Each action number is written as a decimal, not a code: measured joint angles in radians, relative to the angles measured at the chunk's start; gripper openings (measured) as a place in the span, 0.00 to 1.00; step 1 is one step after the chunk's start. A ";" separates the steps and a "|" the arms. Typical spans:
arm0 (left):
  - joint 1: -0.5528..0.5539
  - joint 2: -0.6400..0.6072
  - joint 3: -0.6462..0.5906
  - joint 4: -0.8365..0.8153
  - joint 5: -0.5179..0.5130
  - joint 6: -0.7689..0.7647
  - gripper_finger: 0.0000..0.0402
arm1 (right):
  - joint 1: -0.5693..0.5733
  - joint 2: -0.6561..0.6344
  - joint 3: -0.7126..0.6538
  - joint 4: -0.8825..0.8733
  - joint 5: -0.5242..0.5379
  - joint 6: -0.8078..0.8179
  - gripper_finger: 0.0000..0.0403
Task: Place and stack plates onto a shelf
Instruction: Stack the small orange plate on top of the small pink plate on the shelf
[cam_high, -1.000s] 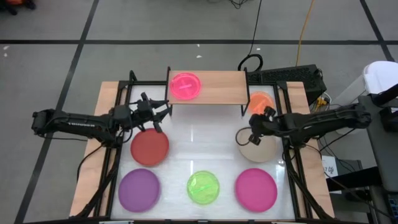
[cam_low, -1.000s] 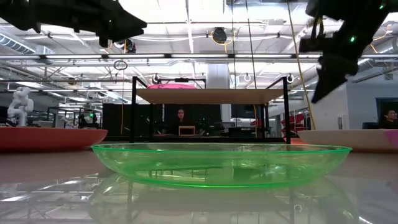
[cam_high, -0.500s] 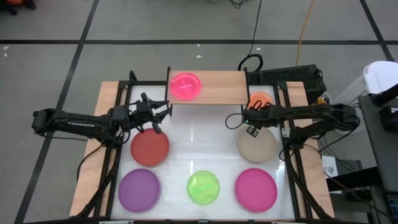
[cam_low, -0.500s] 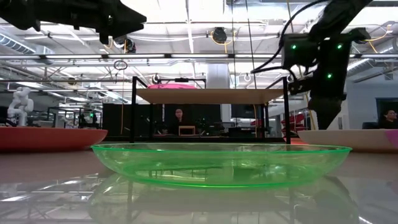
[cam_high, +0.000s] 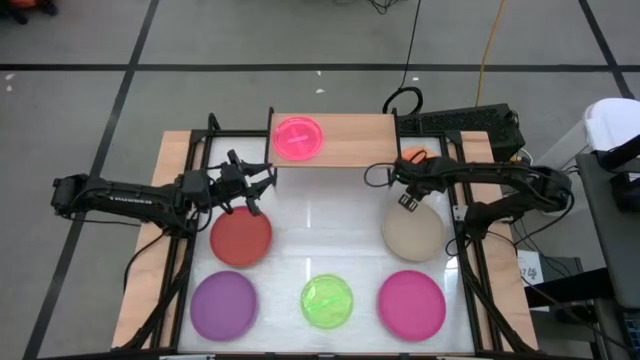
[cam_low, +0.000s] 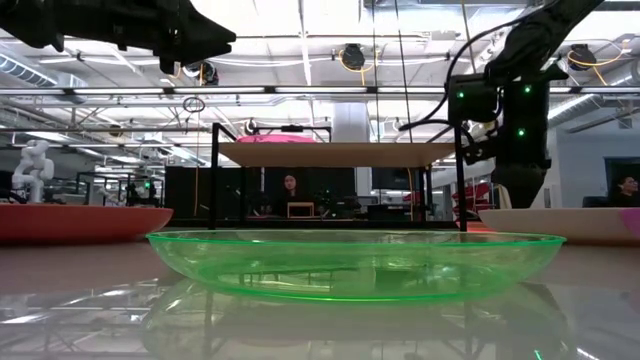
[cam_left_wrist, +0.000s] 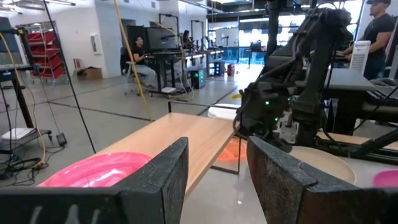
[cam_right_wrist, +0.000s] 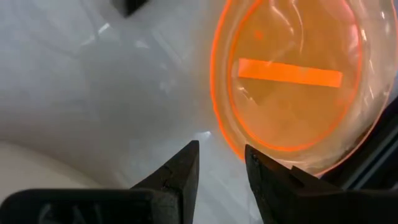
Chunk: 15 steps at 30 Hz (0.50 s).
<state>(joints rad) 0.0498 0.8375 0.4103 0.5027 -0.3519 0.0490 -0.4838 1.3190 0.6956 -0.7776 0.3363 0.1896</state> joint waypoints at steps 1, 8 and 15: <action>0.000 0.000 0.000 0.000 0.000 0.000 0.42 | -0.009 0.000 0.000 0.000 0.000 -0.001 0.28; 0.000 0.000 0.000 0.000 0.000 -0.002 0.42 | -0.033 -0.002 0.000 0.009 0.000 -0.027 0.28; 0.000 0.000 0.000 -0.001 0.000 -0.002 0.42 | -0.032 -0.001 -0.067 0.108 -0.008 -0.055 0.28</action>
<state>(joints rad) 0.0498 0.8375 0.4103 0.5015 -0.3523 0.0471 -0.5159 1.3177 0.6287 -0.6693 0.3278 0.1345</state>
